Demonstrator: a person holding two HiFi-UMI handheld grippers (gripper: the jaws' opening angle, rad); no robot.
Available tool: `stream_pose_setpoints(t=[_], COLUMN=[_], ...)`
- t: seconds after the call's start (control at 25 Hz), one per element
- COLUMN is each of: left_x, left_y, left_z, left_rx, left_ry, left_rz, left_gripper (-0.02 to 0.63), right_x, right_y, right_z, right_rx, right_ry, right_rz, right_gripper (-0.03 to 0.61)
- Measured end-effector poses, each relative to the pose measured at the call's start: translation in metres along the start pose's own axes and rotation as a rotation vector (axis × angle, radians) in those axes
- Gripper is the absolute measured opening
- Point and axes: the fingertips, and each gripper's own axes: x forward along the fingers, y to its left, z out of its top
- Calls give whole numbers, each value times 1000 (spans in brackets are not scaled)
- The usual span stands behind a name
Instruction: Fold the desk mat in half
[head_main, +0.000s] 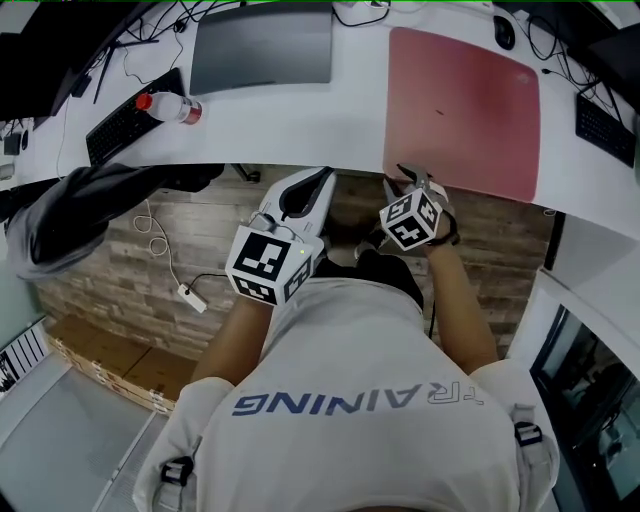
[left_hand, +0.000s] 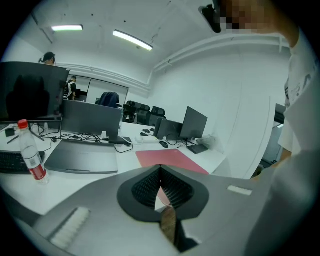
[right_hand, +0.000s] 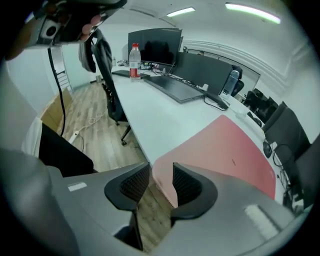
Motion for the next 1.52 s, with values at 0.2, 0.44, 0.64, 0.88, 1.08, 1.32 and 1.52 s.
stream_pose_setpoints(t=[0.2, 0.44, 0.64, 0.88, 1.08, 1.32, 1.52], left_x=[-7, -7, -6, -4, -3, 3, 11], left_y=[6, 9, 9, 7, 3, -16, -38], left_z=[-4, -4, -6, -5, -4, 6, 14], left_rx=[-19, -36, -38, -37, -28, -4, 16], left_ry=[3, 2, 6, 6, 6, -15, -28], left_rz=[18, 15, 5, -5, -15, -53, -85], left_gripper=[0, 0, 0, 0, 0, 0, 0], right_x=[17, 23, 22, 11, -2, -26, -46], right_y=[7, 6, 6, 5, -5, -30, -52], right_z=[-11, -13, -13, -8, -1, -2, -12], right_rx=[7, -72, -85, -77, 52, 169, 220], right_ry=[60, 91, 75, -22, -70, -148, -187], right_rz=[-3, -101, -55, 11, -11, -53, -94], right_gripper=[163, 126, 113, 38, 32, 31, 31])
